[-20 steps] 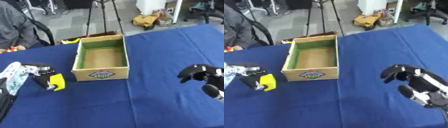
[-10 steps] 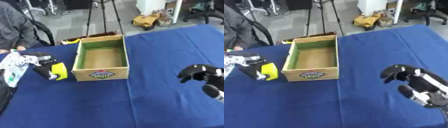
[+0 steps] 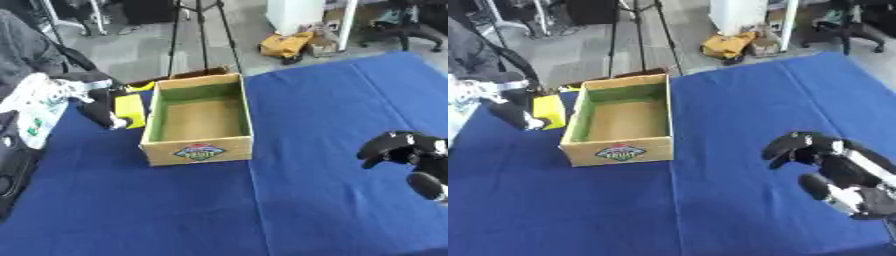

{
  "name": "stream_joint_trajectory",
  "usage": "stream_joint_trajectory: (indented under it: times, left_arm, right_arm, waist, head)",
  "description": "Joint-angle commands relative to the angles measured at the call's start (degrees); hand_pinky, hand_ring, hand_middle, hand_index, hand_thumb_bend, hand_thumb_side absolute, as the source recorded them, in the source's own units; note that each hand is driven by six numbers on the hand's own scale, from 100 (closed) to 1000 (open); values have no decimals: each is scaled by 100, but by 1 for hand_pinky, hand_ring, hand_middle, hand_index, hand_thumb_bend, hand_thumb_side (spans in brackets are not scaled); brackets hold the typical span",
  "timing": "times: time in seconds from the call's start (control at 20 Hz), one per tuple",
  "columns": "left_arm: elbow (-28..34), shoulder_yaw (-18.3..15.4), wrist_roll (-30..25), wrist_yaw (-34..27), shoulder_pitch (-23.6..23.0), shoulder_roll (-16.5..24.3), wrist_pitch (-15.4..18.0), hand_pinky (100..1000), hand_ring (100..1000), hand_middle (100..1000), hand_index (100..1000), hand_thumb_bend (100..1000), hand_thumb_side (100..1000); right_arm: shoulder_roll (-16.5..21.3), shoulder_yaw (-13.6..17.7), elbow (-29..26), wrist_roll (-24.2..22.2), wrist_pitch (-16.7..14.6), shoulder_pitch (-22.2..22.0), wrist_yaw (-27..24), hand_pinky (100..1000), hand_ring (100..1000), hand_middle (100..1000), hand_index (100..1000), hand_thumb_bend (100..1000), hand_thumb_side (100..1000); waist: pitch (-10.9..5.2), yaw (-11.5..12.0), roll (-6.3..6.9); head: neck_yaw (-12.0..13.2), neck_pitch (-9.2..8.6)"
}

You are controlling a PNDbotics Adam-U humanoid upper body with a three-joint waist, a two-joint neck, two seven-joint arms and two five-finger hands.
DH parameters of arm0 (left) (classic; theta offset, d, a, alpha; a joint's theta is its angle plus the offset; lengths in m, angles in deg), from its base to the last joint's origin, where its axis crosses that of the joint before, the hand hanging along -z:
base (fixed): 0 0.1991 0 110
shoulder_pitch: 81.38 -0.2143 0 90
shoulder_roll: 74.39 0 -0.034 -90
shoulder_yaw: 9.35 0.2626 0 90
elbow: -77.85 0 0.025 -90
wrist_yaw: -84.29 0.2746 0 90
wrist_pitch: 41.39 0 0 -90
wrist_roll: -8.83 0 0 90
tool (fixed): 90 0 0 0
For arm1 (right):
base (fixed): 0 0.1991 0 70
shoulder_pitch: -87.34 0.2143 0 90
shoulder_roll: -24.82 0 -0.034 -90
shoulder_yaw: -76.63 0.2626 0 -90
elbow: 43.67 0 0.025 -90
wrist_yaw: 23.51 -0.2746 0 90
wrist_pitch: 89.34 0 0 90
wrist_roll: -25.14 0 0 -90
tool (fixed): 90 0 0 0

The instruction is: Pick up objects on the table and place them in the box.

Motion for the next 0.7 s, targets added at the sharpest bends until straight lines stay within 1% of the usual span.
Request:
stream_joint_trajectory:
  times: [0.05, 0.25, 0.4, 0.45, 0.5, 0.6, 0.7]
  left_arm:
    - [-139, -172, 312, 308, 206, -222, -156, 623, 513, 497, 573, 100, 336]
    - [-287, -272, 725, 689, 249, -539, -302, 617, 508, 494, 578, 100, 331]
    - [-328, -301, 1047, 867, 235, -679, -420, 615, 504, 494, 589, 100, 321]
    - [-342, -294, 1160, 920, 222, -708, -462, 624, 512, 515, 638, 100, 325]
    - [-354, -280, 1268, 981, 204, -732, -508, 628, 517, 527, 660, 111, 333]
    - [-404, -257, 1484, 1084, 167, -773, -599, 647, 533, 551, 725, 200, 359]
    - [-528, -222, 1682, 1167, 132, -817, -651, 666, 554, 578, 766, 270, 382]
  right_arm:
    - [142, -26, -60, -72, -3, 125, -38, 713, 787, 747, 797, 288, 582]
    - [157, -64, -70, -126, 2, 205, -29, 714, 787, 747, 797, 287, 585]
    - [160, -76, -75, -149, 4, 248, -27, 714, 787, 747, 797, 286, 585]
    - [159, -75, -76, -152, 5, 255, -25, 714, 787, 747, 797, 286, 586]
    - [158, -73, -76, -154, 6, 255, -21, 714, 787, 747, 797, 286, 587]
    - [156, -69, -75, -155, 7, 254, -13, 714, 787, 747, 797, 286, 586]
    - [152, -72, -74, -159, 11, 263, -14, 714, 787, 747, 796, 286, 585]
  waist:
    - [-30, -69, -5]
    - [37, -235, 53]
    - [72, -319, 80]
    - [81, -338, 86]
    - [87, -352, 90]
    - [91, -369, 98]
    - [90, -378, 103]
  head:
    - [101, -98]
    - [200, -157]
    - [240, -190]
    - [247, -200]
    - [252, -205]
    - [258, -210]
    - [263, -211]
